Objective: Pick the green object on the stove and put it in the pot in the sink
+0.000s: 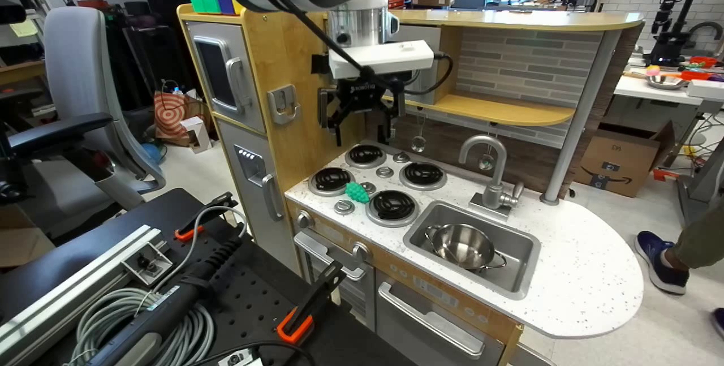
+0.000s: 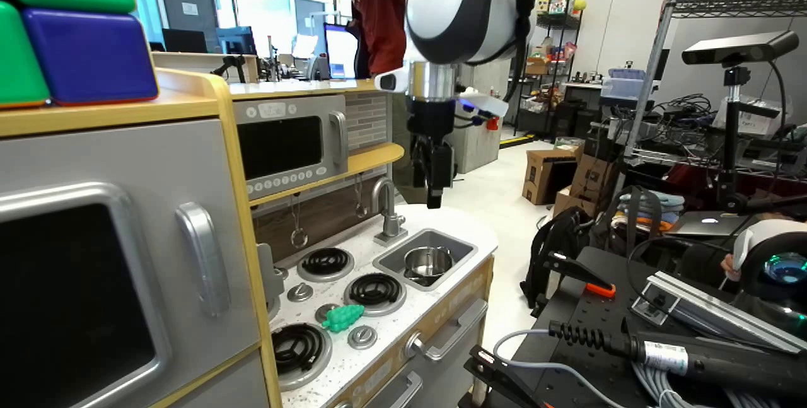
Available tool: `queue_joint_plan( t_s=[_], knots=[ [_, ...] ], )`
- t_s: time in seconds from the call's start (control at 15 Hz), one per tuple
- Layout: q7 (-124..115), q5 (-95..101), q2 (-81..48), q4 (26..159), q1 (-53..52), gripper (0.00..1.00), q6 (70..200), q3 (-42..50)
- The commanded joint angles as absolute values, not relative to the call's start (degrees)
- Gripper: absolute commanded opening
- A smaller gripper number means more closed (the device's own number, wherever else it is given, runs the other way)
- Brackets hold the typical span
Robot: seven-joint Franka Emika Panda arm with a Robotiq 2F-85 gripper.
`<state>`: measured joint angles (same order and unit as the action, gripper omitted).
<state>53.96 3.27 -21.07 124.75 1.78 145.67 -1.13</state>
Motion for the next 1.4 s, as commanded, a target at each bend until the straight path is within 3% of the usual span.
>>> queue_joint_plan(
  t_s=[0.0,0.27,0.33,0.67,1.13,1.33],
  knots=[
    [46.21,9.61,-31.17,115.67,-0.63,1.00,145.32,-0.34],
    [40.39,15.58,-37.48,109.01,-2.54,1.00,142.91,-0.03],
    [42.29,13.87,-34.66,113.29,0.22,1.00,145.04,-2.28],
    [40.84,15.35,-37.25,110.31,-0.43,1.00,144.80,-2.02],
    [43.43,6.95,-45.68,113.41,8.00,1.00,174.08,-14.23],
    [40.91,11.05,-52.35,108.46,4.88,1.00,178.29,-12.27]
  ],
)
